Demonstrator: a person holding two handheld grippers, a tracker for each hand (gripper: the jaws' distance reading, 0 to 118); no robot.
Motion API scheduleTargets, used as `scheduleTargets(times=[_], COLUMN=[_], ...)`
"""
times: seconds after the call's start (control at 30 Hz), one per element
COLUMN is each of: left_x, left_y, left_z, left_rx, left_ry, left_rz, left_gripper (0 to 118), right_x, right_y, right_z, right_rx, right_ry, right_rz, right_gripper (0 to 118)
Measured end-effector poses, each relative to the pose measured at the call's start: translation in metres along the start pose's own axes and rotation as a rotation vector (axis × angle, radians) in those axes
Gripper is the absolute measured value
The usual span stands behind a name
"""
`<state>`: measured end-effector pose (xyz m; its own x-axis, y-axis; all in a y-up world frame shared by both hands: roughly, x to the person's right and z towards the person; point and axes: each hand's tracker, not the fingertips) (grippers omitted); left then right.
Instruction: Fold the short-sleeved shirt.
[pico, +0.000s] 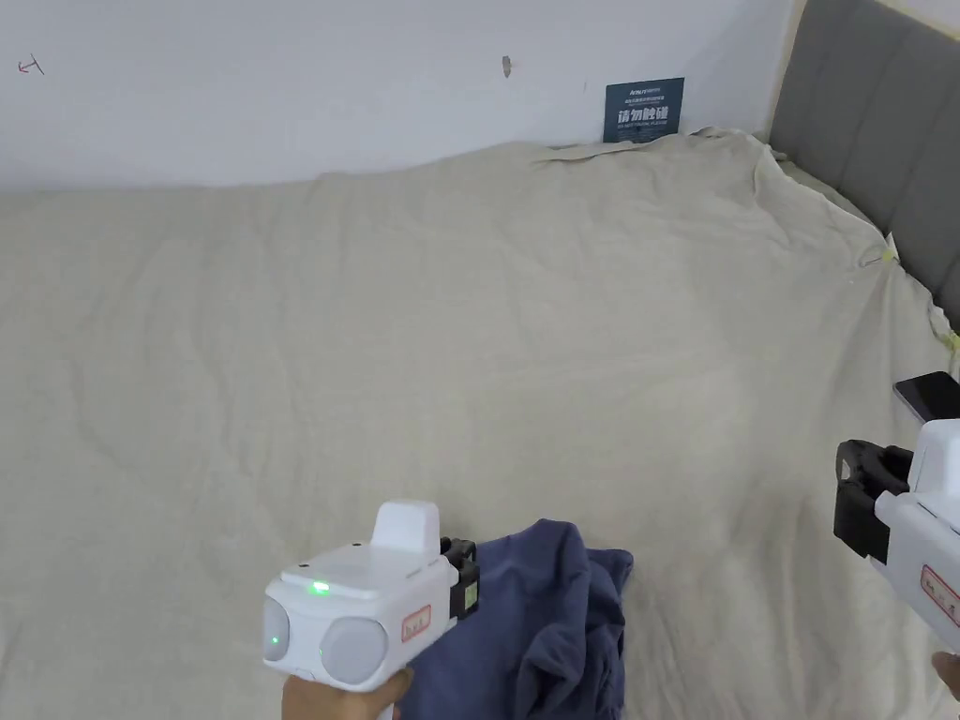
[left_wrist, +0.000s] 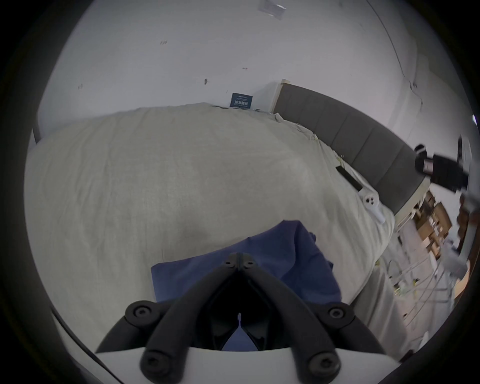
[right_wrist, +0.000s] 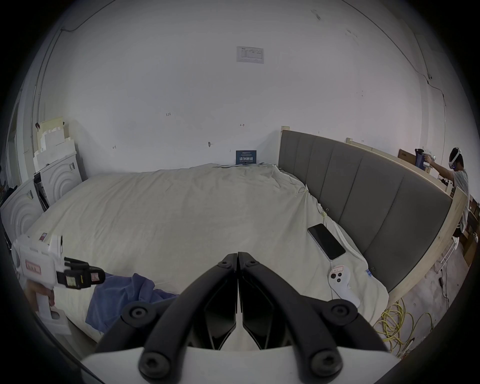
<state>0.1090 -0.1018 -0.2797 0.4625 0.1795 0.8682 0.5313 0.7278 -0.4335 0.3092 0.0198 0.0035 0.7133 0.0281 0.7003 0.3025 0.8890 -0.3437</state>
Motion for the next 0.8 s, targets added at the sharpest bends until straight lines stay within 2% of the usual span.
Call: scheduleTargets(times=[0.4, 0.53, 0.8], left_x=[0.071, 0.093, 0.114], left_y=[-0.033, -0.037, -0.05], left_z=[-0.053, -0.058, -0.065], left_rx=[-0.08, -0.079, -0.075], left_ry=[-0.055, -0.082, -0.124], left_rz=[-0.063, -0.13, -0.088], left_gripper=[0, 0, 0], right_x=[0.015, 0.022, 0.028], right_y=[-0.003, -0.004, -0.006], right_z=[0.008, 0.012, 0.015], right_rx=[-0.001, -0.001, -0.002], right_ry=[-0.027, -0.044, -0.061], right_rz=[-0.013, -0.018, -0.026], right_gripper=[0, 0, 0])
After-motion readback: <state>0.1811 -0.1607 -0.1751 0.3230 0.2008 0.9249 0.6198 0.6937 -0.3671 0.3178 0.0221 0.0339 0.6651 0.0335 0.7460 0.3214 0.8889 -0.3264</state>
